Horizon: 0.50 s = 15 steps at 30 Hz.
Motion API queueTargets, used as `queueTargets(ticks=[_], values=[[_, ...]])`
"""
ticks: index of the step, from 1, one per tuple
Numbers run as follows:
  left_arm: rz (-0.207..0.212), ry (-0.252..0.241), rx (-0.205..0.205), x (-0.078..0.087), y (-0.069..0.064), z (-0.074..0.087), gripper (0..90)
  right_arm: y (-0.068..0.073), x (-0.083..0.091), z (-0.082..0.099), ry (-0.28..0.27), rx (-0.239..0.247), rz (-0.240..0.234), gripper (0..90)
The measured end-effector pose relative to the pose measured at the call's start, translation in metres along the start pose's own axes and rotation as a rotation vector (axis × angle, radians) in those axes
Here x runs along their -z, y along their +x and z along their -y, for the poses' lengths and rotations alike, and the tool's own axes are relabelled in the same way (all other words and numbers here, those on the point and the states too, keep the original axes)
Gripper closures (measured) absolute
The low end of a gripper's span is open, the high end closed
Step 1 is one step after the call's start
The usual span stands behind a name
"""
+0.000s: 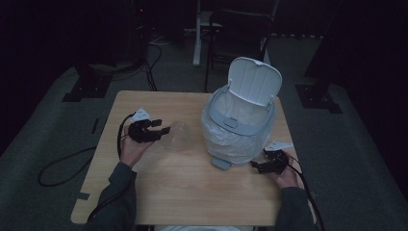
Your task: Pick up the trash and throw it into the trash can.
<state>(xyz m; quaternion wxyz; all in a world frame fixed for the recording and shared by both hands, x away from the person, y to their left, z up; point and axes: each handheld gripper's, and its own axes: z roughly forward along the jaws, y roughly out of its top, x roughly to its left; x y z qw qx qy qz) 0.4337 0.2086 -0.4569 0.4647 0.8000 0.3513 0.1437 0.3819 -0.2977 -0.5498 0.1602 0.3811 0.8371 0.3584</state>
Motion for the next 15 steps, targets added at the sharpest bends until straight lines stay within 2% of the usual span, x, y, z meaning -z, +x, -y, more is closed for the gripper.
queueTargets(ticks=[3, 6, 11, 15], values=[[0.043, 0.062, -0.009, -0.012, 0.004, -0.002, 44.5, 0.0, 0.0, 0.0, -0.001, 0.001, 0.0, 11.7], [0.061, 0.093, -0.029, -0.018, -0.002, -0.003, 49.7, 0.0, 0.0, 0.0, 0.0, 0.0, 0.0, 11.7], [0.061, 0.119, -0.034, -0.021, -0.008, -0.002, 62.1, 0.0, 0.0, 0.0, 0.0, 0.001, 0.0, 11.7], [0.037, 0.134, -0.05, -0.023, -0.013, -0.001, 68.8, 0.0, 0.0, 0.0, 0.0, 0.001, 0.0, 11.7]])
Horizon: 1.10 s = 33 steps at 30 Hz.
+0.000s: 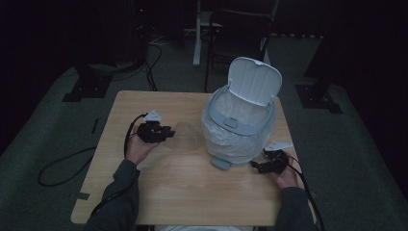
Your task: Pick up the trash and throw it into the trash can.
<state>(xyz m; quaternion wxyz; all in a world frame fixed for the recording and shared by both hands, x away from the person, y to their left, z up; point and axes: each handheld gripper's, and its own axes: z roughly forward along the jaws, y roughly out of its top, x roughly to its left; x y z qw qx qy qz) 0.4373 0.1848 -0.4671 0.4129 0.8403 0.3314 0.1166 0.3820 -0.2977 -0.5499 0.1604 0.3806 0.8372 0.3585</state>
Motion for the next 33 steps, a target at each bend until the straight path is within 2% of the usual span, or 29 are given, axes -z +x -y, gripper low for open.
queueTargets(ticks=[2, 9, 16, 33], values=[[-0.014, 0.013, -0.011, -0.002, -0.003, 0.0, 71.8, 0.0, 0.0, 0.0, 0.0, 0.0, 0.0, 11.7], [-0.017, 0.027, -0.035, -0.01, -0.012, -0.001, 80.3, 0.0, 0.0, 0.0, 0.0, 0.0, 0.0, 11.7], [-0.022, 0.018, -0.018, -0.013, -0.014, -0.001, 83.8, 0.0, 0.0, 0.0, 0.001, -0.001, 0.0, 11.7], [-0.044, -0.053, 0.035, 0.001, -0.009, 0.0, 84.3, 0.0, 0.0, 0.0, 0.0, -0.001, 0.0, 11.7]])
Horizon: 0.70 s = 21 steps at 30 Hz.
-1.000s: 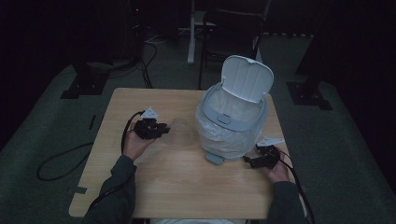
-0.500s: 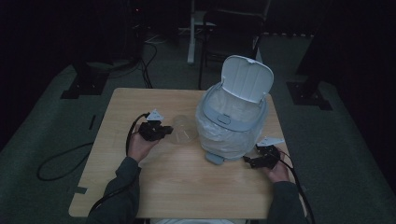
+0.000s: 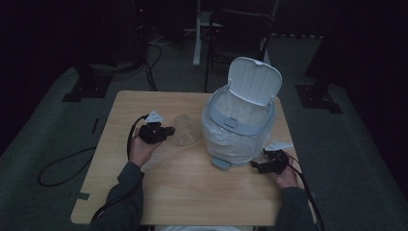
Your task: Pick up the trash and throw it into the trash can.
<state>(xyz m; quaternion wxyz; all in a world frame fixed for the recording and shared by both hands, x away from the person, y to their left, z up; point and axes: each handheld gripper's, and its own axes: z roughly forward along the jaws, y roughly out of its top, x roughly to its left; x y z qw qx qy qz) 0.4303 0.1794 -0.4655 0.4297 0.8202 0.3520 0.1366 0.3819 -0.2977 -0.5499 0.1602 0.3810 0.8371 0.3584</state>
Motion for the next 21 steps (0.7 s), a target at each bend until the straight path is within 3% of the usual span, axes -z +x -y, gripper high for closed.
queueTargets(ticks=[21], values=[[-0.035, -0.063, 0.007, 0.026, 0.005, -0.01, 84.3, 0.0, 0.0, 0.0, 0.0, 0.0, 0.0, 11.7]])
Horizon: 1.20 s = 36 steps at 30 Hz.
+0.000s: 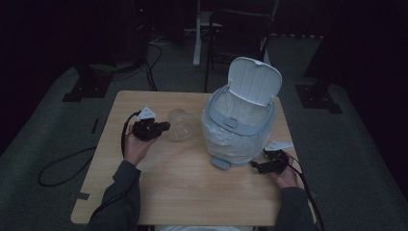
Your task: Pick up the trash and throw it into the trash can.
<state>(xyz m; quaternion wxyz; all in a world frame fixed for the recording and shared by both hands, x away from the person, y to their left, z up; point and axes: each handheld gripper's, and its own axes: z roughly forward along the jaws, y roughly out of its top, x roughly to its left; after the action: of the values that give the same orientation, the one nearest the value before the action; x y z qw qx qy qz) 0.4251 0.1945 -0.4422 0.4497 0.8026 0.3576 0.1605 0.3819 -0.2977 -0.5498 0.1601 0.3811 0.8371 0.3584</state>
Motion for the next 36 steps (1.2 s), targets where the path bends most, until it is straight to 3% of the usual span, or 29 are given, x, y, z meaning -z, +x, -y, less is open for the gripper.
queueTargets(ticks=[18, 36], values=[[-0.009, -0.07, -0.003, 0.018, -0.001, -0.015, 84.3, 0.0, 0.0, 0.0, 0.0, 0.0, 0.0, 11.7], [-0.013, -0.118, -0.062, 0.034, -0.011, -0.042, 84.4, 0.0, 0.0, 0.0, 0.0, 0.001, 0.0, 11.7]])
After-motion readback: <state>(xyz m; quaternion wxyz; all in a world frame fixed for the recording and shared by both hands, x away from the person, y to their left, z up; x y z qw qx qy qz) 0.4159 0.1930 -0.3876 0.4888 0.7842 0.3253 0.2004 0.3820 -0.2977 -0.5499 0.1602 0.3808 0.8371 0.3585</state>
